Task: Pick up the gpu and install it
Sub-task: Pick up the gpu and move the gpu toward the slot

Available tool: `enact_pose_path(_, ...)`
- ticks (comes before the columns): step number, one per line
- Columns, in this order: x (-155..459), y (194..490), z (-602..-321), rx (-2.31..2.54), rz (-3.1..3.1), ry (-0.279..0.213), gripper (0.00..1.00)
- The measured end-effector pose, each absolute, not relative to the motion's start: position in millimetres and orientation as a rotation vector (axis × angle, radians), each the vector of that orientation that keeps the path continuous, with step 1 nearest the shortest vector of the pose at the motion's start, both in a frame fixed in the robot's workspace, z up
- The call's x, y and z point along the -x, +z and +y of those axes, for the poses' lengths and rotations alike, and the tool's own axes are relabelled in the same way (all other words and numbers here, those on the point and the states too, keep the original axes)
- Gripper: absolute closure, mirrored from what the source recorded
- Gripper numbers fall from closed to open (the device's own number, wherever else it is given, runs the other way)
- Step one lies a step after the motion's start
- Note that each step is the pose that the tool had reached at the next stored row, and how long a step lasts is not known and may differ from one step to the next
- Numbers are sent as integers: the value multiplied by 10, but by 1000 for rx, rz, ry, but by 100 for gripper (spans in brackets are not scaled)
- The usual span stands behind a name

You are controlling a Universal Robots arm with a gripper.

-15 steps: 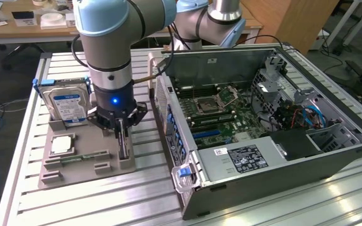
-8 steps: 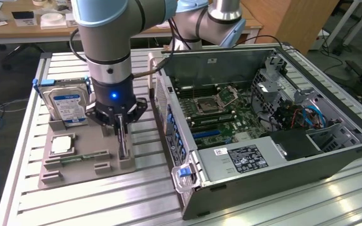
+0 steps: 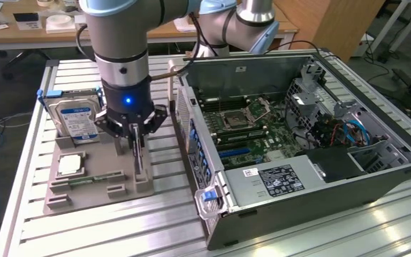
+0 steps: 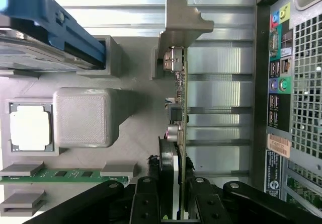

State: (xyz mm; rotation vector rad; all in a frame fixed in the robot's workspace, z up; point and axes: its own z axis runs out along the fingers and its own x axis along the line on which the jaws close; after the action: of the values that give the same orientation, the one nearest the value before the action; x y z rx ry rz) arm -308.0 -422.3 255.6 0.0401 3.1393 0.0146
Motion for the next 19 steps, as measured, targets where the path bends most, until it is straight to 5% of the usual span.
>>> enact_pose_path(19, 3080, 2869, -4223, 3, 3140, 16, 72)
